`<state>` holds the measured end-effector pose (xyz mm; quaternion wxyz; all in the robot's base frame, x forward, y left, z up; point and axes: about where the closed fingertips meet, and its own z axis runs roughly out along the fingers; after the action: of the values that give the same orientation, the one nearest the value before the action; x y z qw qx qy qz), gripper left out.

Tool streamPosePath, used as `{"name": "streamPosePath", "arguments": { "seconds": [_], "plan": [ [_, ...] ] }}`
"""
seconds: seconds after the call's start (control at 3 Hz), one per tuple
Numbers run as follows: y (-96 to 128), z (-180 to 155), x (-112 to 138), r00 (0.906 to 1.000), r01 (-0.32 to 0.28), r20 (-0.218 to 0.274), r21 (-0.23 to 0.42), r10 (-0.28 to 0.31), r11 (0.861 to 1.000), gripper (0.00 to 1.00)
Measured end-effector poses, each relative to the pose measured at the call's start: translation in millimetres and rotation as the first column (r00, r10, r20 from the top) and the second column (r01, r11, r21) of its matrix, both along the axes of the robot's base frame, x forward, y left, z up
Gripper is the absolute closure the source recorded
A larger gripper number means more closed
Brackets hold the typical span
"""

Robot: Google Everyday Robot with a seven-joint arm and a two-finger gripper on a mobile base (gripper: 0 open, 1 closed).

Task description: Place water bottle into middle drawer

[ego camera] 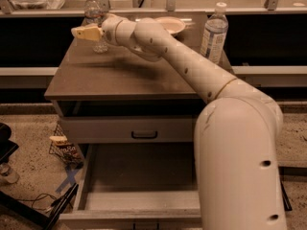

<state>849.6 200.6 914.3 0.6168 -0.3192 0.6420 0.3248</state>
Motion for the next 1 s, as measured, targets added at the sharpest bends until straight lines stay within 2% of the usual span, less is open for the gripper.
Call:
{"name": "streamPosePath", "arguments": {
  "seconds": [1.0],
  "plan": [
    [8.1, -1.0, -1.9, 1.0, -0.01, -0.002, 0.002, 0.01, 1.0, 0.85]
  ]
}}
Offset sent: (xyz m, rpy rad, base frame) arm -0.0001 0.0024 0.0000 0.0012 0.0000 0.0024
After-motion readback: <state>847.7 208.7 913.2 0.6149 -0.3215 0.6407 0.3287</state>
